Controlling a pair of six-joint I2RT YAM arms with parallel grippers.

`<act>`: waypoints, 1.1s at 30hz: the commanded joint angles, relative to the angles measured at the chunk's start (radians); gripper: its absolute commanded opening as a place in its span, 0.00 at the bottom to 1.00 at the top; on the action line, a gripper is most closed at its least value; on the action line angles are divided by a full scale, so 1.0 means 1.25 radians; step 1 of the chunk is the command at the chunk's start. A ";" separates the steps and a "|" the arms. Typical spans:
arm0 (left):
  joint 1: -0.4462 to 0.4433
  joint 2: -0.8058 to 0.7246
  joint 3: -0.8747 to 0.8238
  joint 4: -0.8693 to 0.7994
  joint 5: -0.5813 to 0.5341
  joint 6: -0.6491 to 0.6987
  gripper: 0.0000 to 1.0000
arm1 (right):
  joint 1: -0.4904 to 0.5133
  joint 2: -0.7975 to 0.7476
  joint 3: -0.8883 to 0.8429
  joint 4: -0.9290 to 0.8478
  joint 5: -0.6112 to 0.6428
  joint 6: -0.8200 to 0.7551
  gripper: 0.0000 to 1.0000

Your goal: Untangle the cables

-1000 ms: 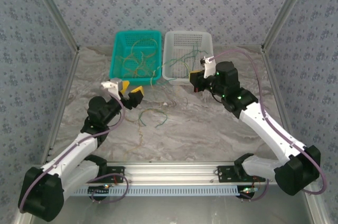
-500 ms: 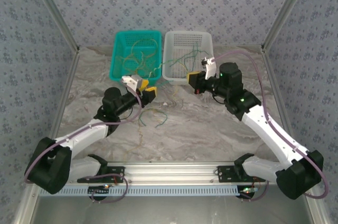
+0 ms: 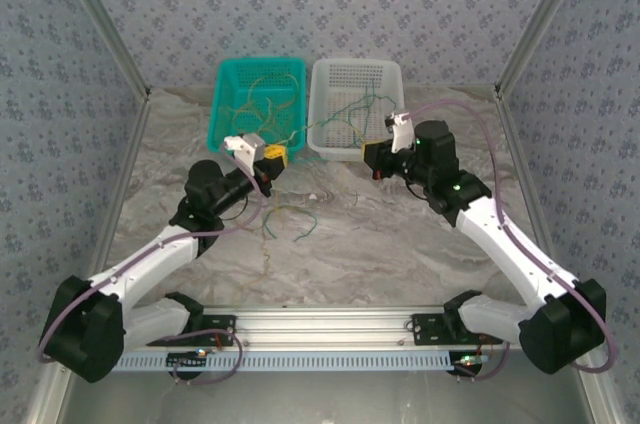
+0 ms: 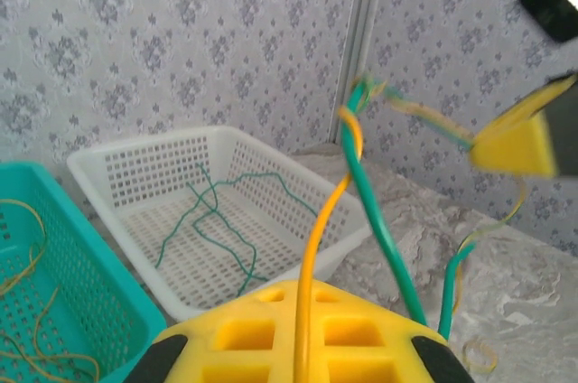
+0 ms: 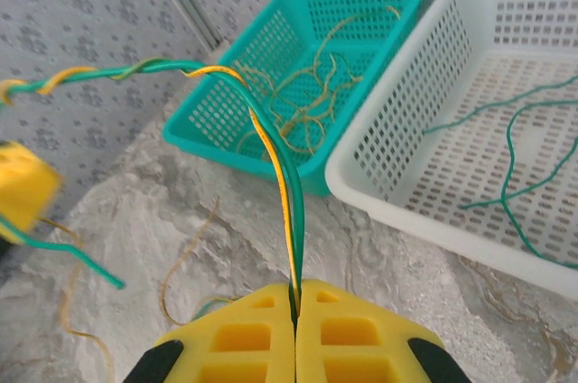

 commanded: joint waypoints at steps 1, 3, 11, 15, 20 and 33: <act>-0.004 -0.032 0.038 -0.040 -0.008 0.008 0.00 | -0.007 0.025 -0.027 -0.003 0.022 -0.035 0.00; -0.005 -0.037 0.046 -0.058 -0.002 0.009 0.00 | -0.009 0.032 -0.043 0.016 0.016 -0.038 0.00; -0.020 -0.020 0.072 -0.093 0.025 0.011 0.00 | -0.008 0.054 -0.071 0.032 0.016 -0.066 0.29; -0.032 0.003 0.083 -0.091 0.036 0.012 0.00 | -0.003 0.043 -0.083 0.042 0.019 -0.087 0.43; -0.042 0.033 0.099 -0.088 0.044 0.012 0.00 | 0.017 0.018 -0.104 0.061 0.023 -0.128 0.63; -0.050 0.063 0.117 -0.096 0.058 0.012 0.00 | 0.147 0.010 -0.151 0.256 -0.061 -0.221 0.72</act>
